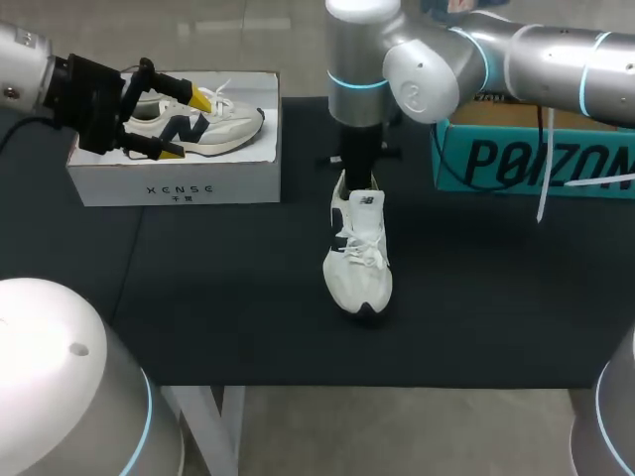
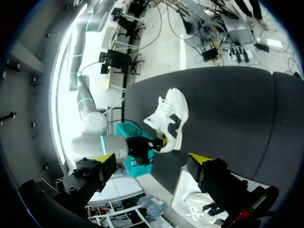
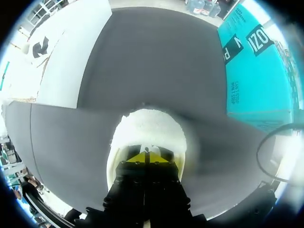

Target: Take the shoe out of the shoebox, open the shoe tongue, remove and reinsert the insole, then place the shoe into the shoebox

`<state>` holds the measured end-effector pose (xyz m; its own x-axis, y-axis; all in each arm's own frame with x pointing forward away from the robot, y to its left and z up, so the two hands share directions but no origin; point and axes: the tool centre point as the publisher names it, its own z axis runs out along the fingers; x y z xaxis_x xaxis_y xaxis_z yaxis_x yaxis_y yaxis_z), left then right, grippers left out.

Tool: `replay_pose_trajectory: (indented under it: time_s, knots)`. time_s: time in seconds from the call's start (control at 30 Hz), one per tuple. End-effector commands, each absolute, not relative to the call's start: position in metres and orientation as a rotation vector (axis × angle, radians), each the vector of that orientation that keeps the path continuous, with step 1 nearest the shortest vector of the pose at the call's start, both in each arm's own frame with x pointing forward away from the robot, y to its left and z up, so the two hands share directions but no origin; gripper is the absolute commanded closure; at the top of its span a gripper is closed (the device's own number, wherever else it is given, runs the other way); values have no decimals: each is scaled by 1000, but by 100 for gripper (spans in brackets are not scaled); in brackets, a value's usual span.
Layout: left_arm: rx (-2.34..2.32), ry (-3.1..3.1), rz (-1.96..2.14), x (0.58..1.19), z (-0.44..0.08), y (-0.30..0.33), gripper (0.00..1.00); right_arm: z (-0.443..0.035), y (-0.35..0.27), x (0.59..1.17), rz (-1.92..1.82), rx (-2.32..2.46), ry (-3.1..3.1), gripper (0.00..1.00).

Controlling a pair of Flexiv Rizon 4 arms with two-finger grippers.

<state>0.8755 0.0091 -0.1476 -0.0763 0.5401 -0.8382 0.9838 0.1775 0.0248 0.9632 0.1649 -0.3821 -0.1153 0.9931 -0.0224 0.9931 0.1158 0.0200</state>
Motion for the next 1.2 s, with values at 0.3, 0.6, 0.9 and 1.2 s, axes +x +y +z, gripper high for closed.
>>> replay_pose_trajectory:
  time_s: [0.3,0.6,0.9,1.2]
  knots:
    - [1458,1720,-761,876,-147,9,0,-381,163,961,6,2069,2322,100]
    - [1458,1720,-761,876,-147,9,0,-375,159,940,-47,2245,2159,100]
    - [1458,1720,-761,876,-147,9,0,-369,172,928,-68,2281,2113,100]
    - [1458,1720,-761,876,-147,9,0,-371,174,924,-92,2288,2125,30]
